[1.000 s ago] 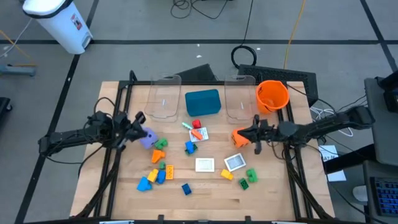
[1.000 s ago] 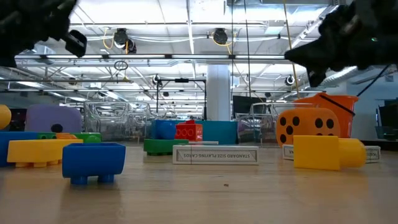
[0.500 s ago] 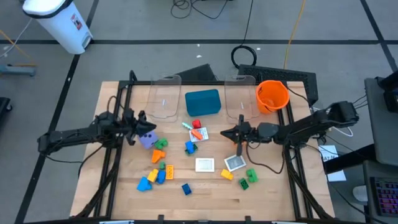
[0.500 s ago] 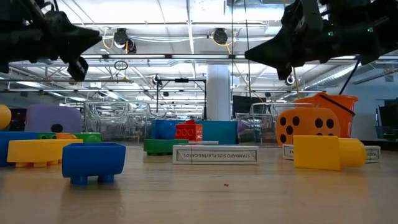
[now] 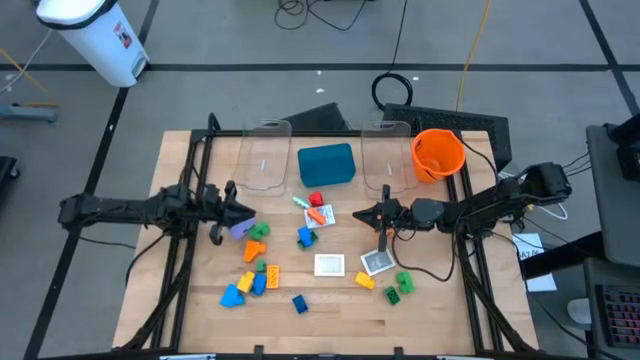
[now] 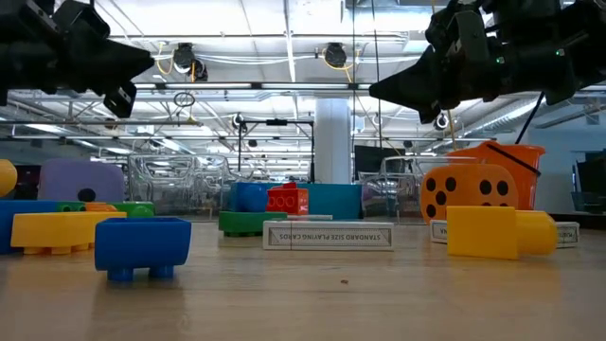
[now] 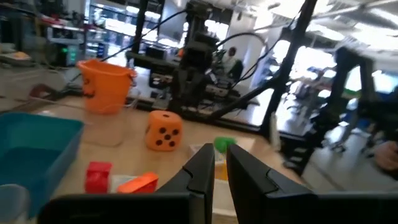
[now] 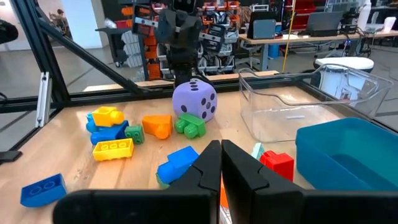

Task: Pick & Place Toys
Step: Put the red game piece into the blue bin

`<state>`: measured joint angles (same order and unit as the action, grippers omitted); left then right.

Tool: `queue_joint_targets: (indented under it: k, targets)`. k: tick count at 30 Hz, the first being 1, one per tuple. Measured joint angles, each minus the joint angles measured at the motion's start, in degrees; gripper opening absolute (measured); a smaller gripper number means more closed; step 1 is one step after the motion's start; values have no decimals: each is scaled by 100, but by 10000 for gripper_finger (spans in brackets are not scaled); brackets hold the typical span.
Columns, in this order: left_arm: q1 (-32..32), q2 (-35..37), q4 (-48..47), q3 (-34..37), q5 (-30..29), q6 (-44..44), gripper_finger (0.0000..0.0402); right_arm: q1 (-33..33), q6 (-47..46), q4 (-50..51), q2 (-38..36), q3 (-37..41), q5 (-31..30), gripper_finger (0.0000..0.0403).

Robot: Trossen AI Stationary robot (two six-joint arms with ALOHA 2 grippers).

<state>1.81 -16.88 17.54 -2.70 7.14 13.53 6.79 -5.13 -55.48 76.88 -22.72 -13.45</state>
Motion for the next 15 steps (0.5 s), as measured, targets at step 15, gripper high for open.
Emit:
queue_joint_targets:
  k: [15]
  targets:
    - [-745, -1037, -1420, -1469, -1425, -728, 47, 2, -15, 2, 0, -2, 4, 8]
